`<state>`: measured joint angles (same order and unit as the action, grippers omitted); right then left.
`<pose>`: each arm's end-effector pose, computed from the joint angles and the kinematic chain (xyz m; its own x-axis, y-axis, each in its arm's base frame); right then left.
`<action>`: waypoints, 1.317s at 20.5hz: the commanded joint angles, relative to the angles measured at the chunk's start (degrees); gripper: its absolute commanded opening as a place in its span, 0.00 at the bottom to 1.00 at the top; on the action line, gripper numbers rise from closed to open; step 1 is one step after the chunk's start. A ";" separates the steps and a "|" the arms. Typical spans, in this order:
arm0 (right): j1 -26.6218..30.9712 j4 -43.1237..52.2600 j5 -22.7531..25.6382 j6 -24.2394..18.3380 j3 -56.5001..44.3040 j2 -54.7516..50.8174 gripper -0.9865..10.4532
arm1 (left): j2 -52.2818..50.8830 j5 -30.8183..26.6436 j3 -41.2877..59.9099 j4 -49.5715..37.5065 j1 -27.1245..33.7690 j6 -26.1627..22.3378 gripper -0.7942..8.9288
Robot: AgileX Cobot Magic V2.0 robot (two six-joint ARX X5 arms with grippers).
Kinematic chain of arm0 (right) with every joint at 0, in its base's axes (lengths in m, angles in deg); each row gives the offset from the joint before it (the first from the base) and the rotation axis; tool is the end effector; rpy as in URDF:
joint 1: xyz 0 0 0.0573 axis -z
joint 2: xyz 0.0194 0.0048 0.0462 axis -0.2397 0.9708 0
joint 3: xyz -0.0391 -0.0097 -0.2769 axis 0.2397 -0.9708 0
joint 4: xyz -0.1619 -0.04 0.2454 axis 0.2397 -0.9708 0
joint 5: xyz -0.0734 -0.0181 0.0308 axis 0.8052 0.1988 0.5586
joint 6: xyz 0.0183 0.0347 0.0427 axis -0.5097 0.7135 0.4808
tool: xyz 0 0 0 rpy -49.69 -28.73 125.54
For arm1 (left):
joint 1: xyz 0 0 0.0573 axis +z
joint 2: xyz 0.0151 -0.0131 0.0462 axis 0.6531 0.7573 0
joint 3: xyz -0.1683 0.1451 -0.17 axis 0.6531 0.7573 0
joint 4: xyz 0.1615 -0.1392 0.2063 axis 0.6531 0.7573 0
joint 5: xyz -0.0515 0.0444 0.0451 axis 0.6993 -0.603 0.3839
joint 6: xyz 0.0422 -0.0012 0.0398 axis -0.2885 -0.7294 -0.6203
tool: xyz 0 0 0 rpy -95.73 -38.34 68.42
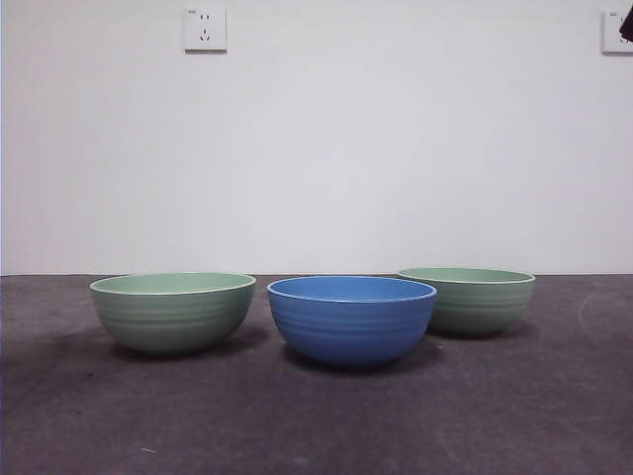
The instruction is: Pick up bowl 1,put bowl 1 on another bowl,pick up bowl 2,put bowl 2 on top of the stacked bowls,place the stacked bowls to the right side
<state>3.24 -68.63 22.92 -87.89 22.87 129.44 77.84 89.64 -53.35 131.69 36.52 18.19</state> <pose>0.1696 0.0510 0.3237 0.4269 0.6141 -0.6638 -0.5820 0.7484 0.3181 0.1528 -0.0355 0.3190 0.4884 -0.7053 -0.5138 0.5992 0.6991 -0.3901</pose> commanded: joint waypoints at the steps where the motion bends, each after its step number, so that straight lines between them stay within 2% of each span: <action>1: -0.09 0.17 2.14 0.68 0.22 0.07 0.27 | -0.07 0.20 0.04 0.13 -0.24 -0.74 0.36; 3: -0.09 0.20 3.82 2.05 0.22 0.07 0.43 | -0.07 0.22 0.04 0.02 -0.24 -0.59 0.61; 4: -0.09 0.20 4.35 2.71 0.22 0.07 0.50 | -0.07 0.22 0.00 0.02 -0.24 -0.59 0.67; 5: -0.09 0.20 5.18 3.54 0.22 0.07 0.57 | -0.07 0.22 -0.07 0.02 -0.24 -0.46 0.67; 6: -0.09 0.20 5.22 3.67 0.22 0.07 0.59 | -0.04 0.22 -0.09 0.00 -0.24 -0.13 0.67; 18: -0.09 0.94 5.29 6.82 0.22 0.35 0.59 | -0.04 0.00 -0.17 -0.46 -0.24 1.09 0.67; 23: -0.09 7.15 10.75 14.53 0.26 1.84 0.58 | -0.04 -0.02 -0.17 -0.48 -0.24 1.09 0.67; 27: -0.09 12.68 14.08 18.03 0.39 6.12 0.58 | -0.04 0.00 -0.17 -0.48 -0.24 1.07 0.67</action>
<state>3.24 -56.74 36.36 -72.77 23.11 134.49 77.84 89.45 -53.37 131.56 36.48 19.11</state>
